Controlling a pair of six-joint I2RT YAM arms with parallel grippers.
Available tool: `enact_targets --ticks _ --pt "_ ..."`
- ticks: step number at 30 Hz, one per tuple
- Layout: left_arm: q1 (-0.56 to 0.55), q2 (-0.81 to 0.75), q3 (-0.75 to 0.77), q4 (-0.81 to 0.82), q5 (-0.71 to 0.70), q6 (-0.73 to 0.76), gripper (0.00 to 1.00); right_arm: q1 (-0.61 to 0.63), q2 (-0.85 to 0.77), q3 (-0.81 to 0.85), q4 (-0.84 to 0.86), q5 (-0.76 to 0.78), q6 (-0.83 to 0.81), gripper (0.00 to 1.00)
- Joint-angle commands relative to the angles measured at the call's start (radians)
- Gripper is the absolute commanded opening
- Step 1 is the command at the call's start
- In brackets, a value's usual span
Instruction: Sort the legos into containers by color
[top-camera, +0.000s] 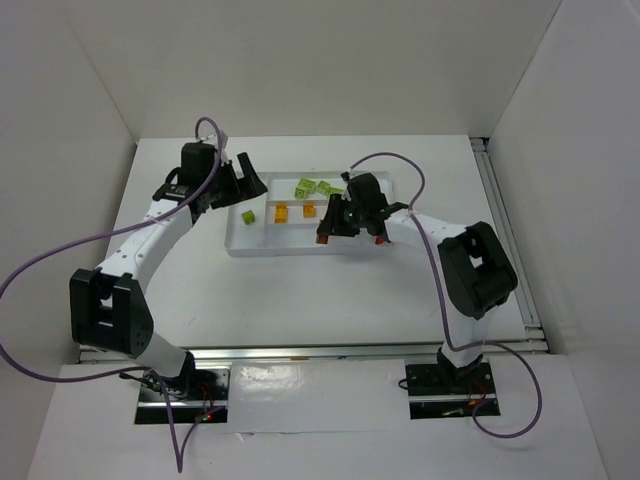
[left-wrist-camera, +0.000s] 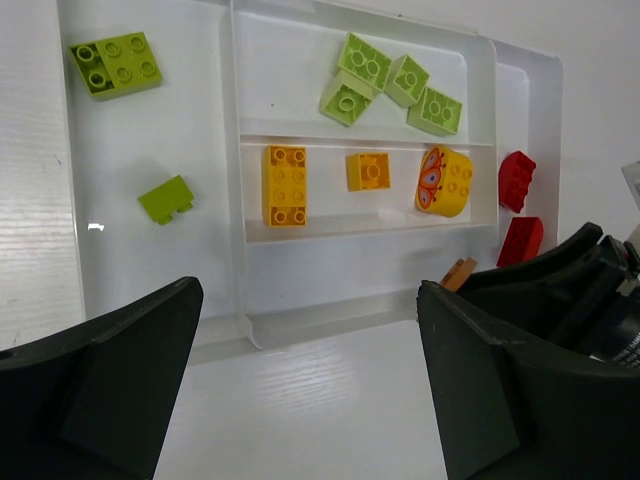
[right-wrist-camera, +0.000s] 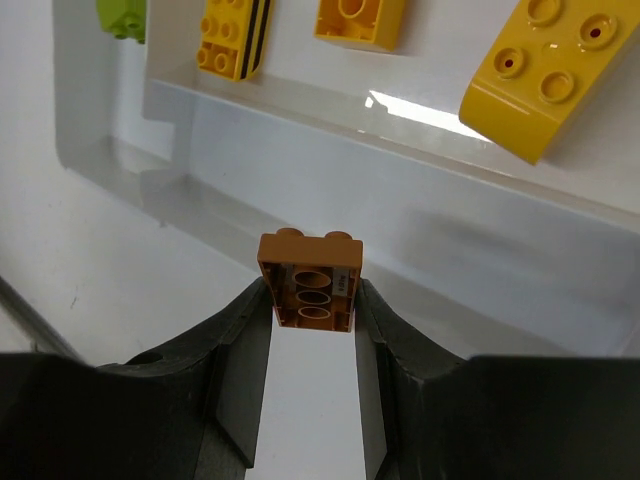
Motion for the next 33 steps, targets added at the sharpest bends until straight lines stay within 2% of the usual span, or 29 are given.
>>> enact_targets --ticks 1,4,8,9,11,12,15,18,20,21,24,28,33 --pt "0.004 -0.037 -0.003 0.001 0.022 0.0 0.99 0.028 0.033 0.077 0.074 0.081 0.017 0.15" --pt "0.004 -0.028 -0.003 -0.008 0.034 0.0 0.99 0.037 0.045 0.077 0.097 0.106 0.035 0.16" --pt "0.004 -0.017 -0.003 -0.008 0.045 0.011 0.99 0.037 0.045 0.086 0.087 0.131 0.035 0.51" --pt "0.004 -0.017 0.006 -0.008 0.045 0.02 0.99 0.048 0.045 0.086 0.064 0.131 0.026 0.67" --pt "0.004 -0.008 0.006 -0.017 0.045 0.02 0.99 0.048 0.045 0.11 0.024 0.146 0.015 0.75" --pt "0.004 -0.008 0.006 -0.017 0.045 0.02 0.99 0.048 0.028 0.111 0.014 0.163 0.005 0.83" --pt "0.004 -0.008 0.006 -0.017 0.045 0.02 0.99 0.059 -0.03 0.12 -0.041 0.219 0.004 0.86" --pt "0.004 -0.008 0.006 -0.017 0.045 0.029 0.99 0.068 -0.129 0.109 -0.123 0.42 0.007 0.93" --pt "0.004 -0.008 0.017 -0.029 0.045 0.029 0.99 0.068 -0.176 0.097 -0.186 0.585 0.033 0.98" --pt "-0.006 -0.017 0.017 -0.029 0.045 0.038 0.99 0.068 -0.211 0.086 -0.255 0.767 0.053 1.0" --pt "-0.006 -0.031 0.026 -0.039 0.034 0.047 0.99 0.045 -0.246 0.062 -0.363 1.061 0.144 1.0" --pt "-0.006 -0.069 0.026 -0.039 0.015 0.048 0.99 -0.019 -0.266 0.052 -0.585 1.184 0.248 1.0" --pt "-0.006 -0.101 0.015 -0.039 -0.044 0.037 0.99 -0.055 -0.286 -0.001 -0.65 1.175 0.311 1.0"
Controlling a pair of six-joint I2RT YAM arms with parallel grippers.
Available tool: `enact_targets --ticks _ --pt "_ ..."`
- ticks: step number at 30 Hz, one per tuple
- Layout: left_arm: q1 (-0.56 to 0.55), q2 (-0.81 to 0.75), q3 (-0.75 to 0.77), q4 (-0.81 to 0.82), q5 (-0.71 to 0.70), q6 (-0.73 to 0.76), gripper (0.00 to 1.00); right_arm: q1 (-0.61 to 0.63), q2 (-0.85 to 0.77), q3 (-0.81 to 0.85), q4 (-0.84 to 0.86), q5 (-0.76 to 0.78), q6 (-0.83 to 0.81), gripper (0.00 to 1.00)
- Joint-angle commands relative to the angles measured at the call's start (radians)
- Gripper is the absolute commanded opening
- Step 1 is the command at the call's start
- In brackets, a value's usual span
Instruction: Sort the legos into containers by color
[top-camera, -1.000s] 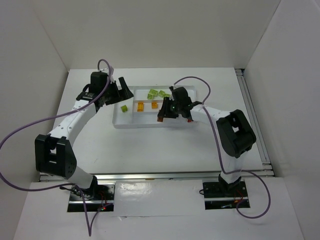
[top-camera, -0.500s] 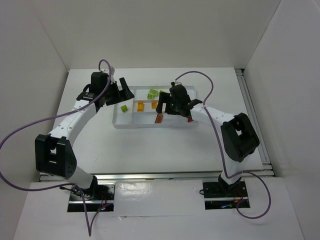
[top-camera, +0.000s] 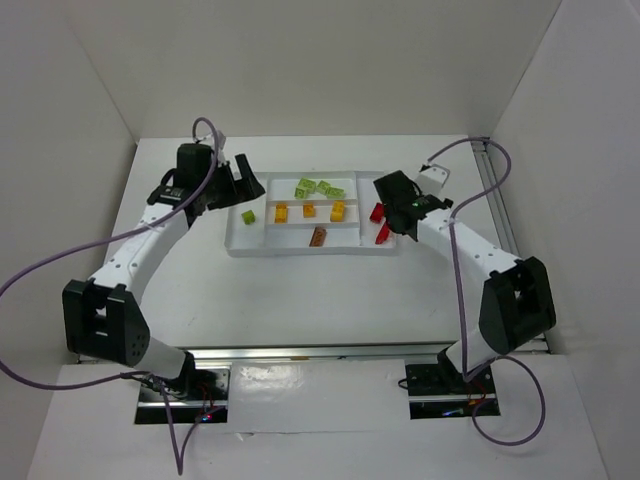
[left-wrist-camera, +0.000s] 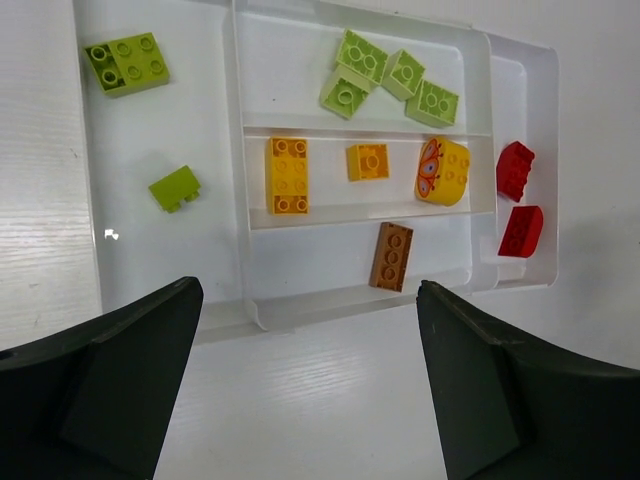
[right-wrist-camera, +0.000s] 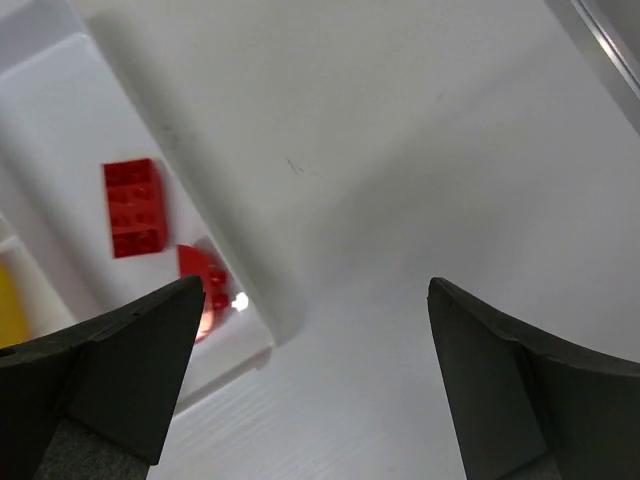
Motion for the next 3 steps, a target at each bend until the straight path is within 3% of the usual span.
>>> enact_targets --ticks 1,3 --pt "-0.003 -0.058 0.021 0.01 -0.043 0.01 0.99 0.005 -0.048 -0.045 -0.116 0.079 0.097 1.0" --pt "-0.003 -0.058 0.021 -0.005 -0.078 0.01 1.0 0.005 -0.076 -0.106 -0.075 0.049 0.074 1.0"
